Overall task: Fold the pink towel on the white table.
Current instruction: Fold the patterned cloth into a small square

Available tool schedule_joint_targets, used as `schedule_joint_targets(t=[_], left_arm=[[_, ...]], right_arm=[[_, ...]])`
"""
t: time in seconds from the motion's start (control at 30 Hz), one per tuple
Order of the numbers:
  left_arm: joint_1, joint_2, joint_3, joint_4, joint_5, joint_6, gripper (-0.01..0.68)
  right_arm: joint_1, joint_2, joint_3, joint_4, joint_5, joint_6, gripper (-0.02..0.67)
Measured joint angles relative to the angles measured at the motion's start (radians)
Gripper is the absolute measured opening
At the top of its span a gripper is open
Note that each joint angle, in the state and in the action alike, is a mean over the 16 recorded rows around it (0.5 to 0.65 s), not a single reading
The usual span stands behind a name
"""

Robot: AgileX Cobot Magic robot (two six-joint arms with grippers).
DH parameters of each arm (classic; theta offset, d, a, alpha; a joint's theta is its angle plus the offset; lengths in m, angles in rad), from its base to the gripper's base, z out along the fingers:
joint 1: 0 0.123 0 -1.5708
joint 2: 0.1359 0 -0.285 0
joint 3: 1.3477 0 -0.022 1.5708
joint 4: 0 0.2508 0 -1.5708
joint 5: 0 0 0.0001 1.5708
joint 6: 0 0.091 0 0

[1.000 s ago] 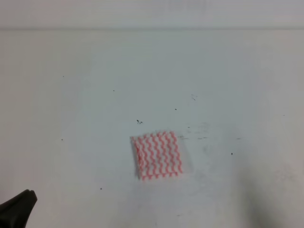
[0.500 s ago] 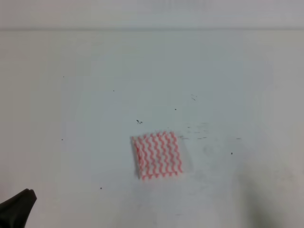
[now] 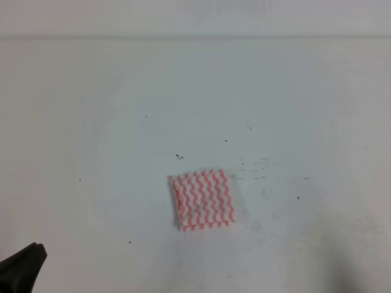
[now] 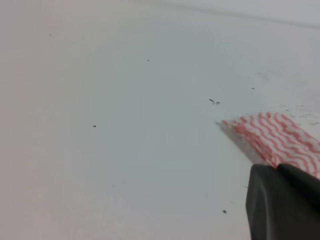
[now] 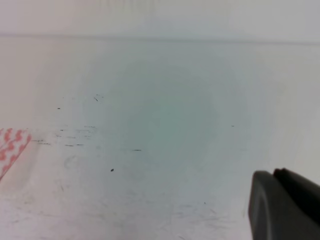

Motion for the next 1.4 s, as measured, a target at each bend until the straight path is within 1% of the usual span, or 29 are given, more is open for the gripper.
schedule_joint_targets(t=[0.63,0.8,0.93,1.07,1.23,1.33,1.4], left_arm=[[0.000,0.002,0.007,0.007,-0.014,0.002,-0.005],[0.014,-0.007,0.020,0.100,-0.055,-0.082,-0.005],[0.056,-0.041,0.031,0.243,-0.066,-0.214,-0.005],[0.122,-0.110,0.038,0.403,-0.038,-0.363,-0.005],[0.226,-0.230,0.039,0.592,0.057,-0.532,-0.005],[0.279,-0.296,0.039,0.663,0.128,-0.594,-0.005],[0.302,-0.328,0.038,0.685,0.166,-0.611,-0.006]], right_arm=[[0.000,0.003,-0.003,0.004,0.001,0.000,-0.018],[0.000,0.002,-0.001,0.005,0.000,0.000,-0.018],[0.000,0.001,0.001,0.005,-0.002,0.000,-0.018],[0.000,-0.001,0.004,0.005,-0.005,0.000,-0.018],[0.000,0.001,0.001,0.005,-0.003,0.000,-0.018],[0.000,0.001,0.000,0.006,-0.002,0.000,-0.018],[0.000,0.003,-0.002,0.006,0.000,0.000,-0.018]])
